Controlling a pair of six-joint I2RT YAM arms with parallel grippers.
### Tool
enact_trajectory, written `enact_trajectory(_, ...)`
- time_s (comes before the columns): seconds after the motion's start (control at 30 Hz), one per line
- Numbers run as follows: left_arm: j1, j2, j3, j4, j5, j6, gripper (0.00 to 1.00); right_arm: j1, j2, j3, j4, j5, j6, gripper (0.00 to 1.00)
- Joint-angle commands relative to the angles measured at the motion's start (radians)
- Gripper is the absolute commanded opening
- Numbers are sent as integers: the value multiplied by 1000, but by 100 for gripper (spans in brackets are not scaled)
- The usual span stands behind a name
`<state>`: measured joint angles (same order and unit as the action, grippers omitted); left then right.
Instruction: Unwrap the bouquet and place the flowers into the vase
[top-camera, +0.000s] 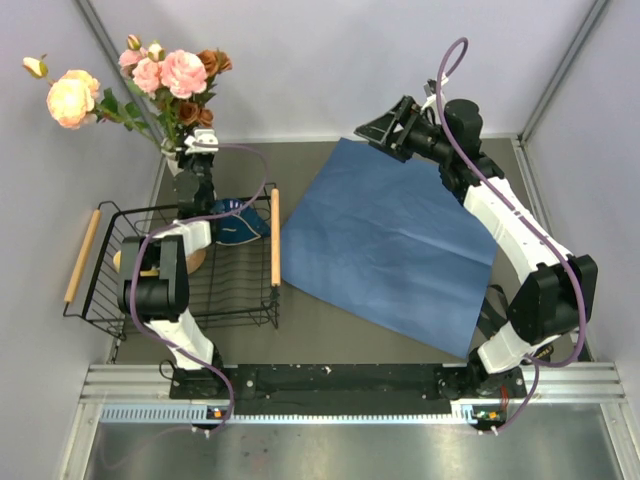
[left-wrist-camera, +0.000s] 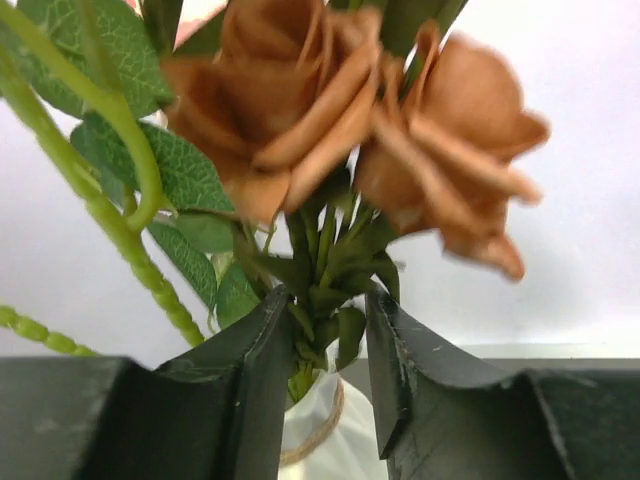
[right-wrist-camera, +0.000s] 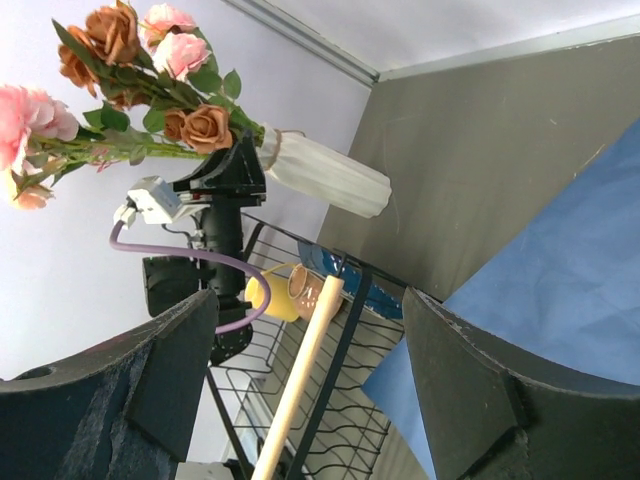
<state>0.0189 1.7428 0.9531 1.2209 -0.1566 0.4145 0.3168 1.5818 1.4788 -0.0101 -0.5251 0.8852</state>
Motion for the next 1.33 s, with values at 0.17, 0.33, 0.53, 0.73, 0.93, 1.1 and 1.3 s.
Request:
enact_trajectory(0.17, 1, -115, -59, 55, -28, -63, 55, 19, -13, 18, 18, -9, -8, 75)
enact_trajectory(0.33, 0, -196, -118, 23, -8, -95, 65, 34, -20, 8, 12, -3, -11, 75)
enact_trajectory(0.53, -4, -351, -200, -157, 29, -257, 98, 68, -16, 21, -65, 11, -38, 76)
enact_trajectory(0.73, -4, -581, -257, -460, 239, -566, 99, 114, -48, 23, -195, 49, -94, 81)
enact_trajectory(0.93, -7, -787, -222, -845, 302, -864, 98, 154, -115, -1, -405, 161, -222, 88)
enact_trajectory(1.1, -65, -842, -251, -781, 776, -1098, 88, 162, -324, -138, -551, 385, -415, 99)
enact_trajectory(1.3, -414, -1014, -208, -1030, 654, -896, 94, 163, -731, -318, -658, 606, -518, 99)
